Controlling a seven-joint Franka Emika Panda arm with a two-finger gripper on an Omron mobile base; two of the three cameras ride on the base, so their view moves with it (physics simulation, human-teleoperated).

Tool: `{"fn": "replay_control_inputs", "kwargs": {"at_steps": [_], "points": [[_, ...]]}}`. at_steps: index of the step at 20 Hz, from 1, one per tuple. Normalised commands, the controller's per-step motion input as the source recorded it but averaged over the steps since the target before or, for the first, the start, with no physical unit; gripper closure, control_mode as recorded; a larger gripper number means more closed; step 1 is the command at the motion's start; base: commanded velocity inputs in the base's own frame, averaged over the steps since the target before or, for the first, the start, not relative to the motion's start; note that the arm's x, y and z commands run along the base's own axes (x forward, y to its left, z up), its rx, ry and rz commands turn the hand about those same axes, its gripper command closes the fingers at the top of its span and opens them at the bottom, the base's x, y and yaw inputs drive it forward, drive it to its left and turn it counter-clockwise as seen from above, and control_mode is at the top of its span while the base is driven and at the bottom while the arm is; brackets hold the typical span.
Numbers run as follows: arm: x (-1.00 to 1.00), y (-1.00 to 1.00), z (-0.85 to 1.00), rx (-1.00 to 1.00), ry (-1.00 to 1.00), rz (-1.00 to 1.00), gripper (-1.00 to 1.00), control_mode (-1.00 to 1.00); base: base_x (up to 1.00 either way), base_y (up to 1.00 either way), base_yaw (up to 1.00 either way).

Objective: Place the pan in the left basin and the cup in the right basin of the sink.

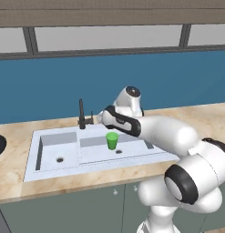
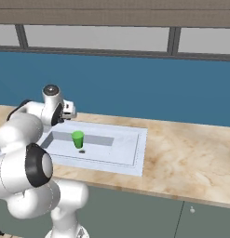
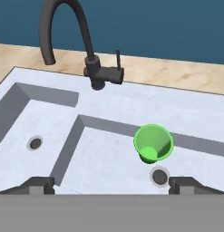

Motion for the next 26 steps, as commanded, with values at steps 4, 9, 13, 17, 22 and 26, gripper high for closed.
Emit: {"fn": "replay_control_inputs", "kwargs": {"at_steps": [4, 9, 13, 17, 22, 26], "points": [[-0.01, 0.10, -0.21, 0.09, 0.00, -0.04, -1.00, -1.00, 0.00, 0.00, 0.00], [-0.02, 0.07, -0.19, 0.06, 0.00, -0.03, -1.00, -1.00, 0.00, 0.00, 0.00], [0.00, 0.15, -0.05, 0.00, 0.00, -0.02, -1.00, -1.00, 0.00, 0.00, 0.00], [-0.01, 0.05, -0.03, 0.00, 0.00, -0.02, -1.00, -1.00, 0.00, 0.00, 0.00], [-0.07, -0.36, 0.00, 0.00, 0.00, -0.01, -1.00, -1.00, 0.00, 0.00, 0.00], [-0.12, -0.37, 0.00, -0.02, 0.00, 0.00, -1.00, -1.00, 0.00, 0.00, 0.00]]}}
